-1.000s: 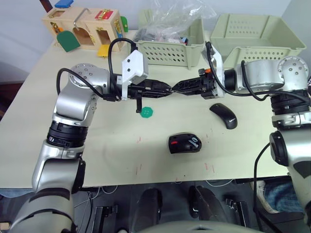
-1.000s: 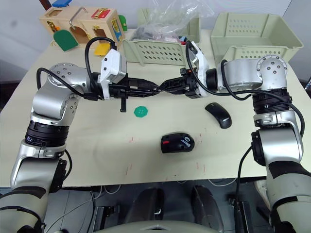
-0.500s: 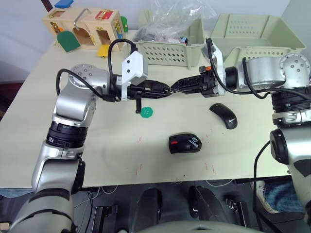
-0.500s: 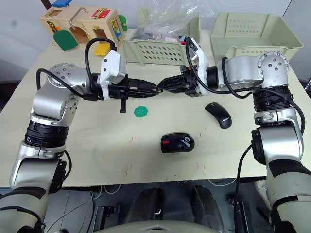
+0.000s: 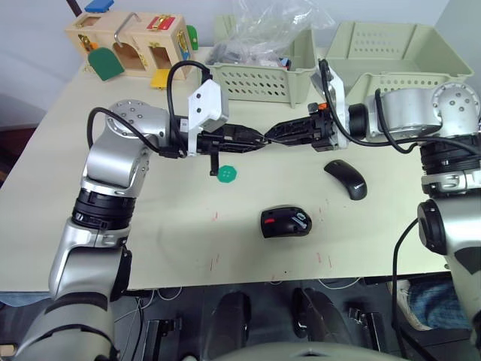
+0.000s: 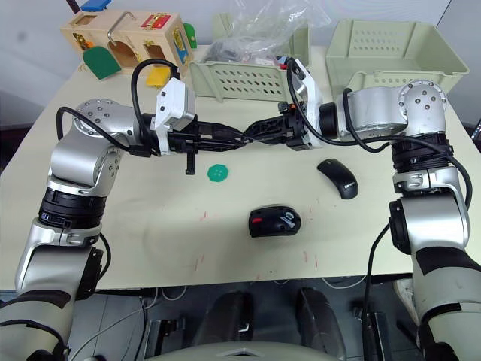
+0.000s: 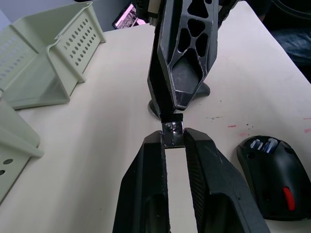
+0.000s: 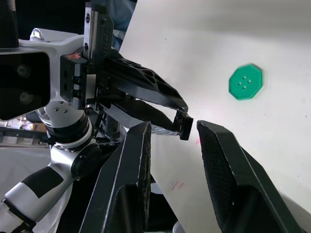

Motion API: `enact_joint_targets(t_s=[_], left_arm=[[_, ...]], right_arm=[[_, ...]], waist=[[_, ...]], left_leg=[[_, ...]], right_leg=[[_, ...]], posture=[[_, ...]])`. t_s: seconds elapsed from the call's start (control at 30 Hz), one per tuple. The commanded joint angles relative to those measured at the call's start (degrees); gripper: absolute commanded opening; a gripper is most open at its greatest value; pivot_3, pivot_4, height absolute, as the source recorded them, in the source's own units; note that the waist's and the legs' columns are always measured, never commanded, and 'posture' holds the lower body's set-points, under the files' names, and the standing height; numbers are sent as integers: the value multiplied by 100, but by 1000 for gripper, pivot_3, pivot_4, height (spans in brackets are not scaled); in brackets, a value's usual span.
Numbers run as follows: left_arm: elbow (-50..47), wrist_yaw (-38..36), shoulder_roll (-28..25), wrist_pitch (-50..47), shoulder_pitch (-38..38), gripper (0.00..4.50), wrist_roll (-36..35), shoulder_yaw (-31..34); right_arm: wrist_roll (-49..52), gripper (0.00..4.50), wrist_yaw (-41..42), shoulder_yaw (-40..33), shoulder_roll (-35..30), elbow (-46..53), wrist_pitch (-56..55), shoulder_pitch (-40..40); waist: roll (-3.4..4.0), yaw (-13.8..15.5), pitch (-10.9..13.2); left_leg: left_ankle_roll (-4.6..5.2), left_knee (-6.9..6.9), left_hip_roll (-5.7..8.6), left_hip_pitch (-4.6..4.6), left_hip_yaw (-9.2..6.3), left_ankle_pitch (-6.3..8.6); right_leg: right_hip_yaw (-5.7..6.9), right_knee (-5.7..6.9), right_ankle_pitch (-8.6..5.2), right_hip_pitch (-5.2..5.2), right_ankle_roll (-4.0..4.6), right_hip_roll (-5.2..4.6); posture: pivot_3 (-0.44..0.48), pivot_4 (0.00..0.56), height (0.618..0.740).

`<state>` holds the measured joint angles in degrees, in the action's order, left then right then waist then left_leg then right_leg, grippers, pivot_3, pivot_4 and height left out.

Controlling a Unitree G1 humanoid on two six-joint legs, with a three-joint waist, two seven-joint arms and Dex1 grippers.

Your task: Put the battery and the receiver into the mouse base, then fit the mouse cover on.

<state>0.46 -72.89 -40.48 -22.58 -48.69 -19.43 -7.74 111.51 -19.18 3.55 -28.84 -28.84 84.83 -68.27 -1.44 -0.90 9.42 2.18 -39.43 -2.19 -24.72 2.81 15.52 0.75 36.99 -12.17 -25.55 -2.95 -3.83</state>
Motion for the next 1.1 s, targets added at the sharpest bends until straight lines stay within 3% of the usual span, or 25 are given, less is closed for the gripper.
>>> enact_joint_targets(t_s=[0.03, 0.53, 0.6, 0.67, 0.7, 1.1], left_arm=[[-218, 20, -42, 26, -74, 168, -65, 148], [-237, 0, -50, 50, -78, 168, -84, 157], [-246, -4, -51, 49, -74, 168, -91, 160], [-259, -6, -52, 47, -71, 168, -97, 160], [-253, -4, -49, 48, -71, 168, -93, 160], [-239, -21, -42, -53, -13, 168, -163, 186]], right_arm=[[149, 1579, 6, -90, -5, 150, -51, -96], [149, 1579, -90, -85, 31, 151, -95, -65], [149, 1044, -116, -81, 46, 155, -102, -55], [149, 204, -137, -78, 55, 167, -103, -46], [149, 34, -147, -77, 61, 169, -105, -42], [149, 34, -137, -72, 45, 225, -115, -34]], waist=[[0, 0, 0], [0, 0, 0], [0, -1, 0], [0, -1, 0], [1, 0, 0], [0, -1, 0]], left_leg=[[0, 0, 0, 0, 0, 0], [-1, -1, 0, 0, 0, -1], [-1, -2, 0, 0, 0, -1], [-1, -2, 0, 1, 0, -1], [-1, -2, 0, 1, 0, -1], [-1, -2, 0, 1, 0, -1]], right_leg=[[0, 0, 0, 0, 0, 0], [0, 3, 0, 0, 0, 0], [0, 3, 0, 0, 0, 0], [0, 4, 0, 0, 0, 0], [0, 4, 0, 0, 0, 0], [-1, 4, 0, 0, 0, 0]], posture=[[0, 150, 740], [0, 150, 740], [0, 150, 740], [0, 150, 740], [0, 150, 740], [0, 150, 740]])
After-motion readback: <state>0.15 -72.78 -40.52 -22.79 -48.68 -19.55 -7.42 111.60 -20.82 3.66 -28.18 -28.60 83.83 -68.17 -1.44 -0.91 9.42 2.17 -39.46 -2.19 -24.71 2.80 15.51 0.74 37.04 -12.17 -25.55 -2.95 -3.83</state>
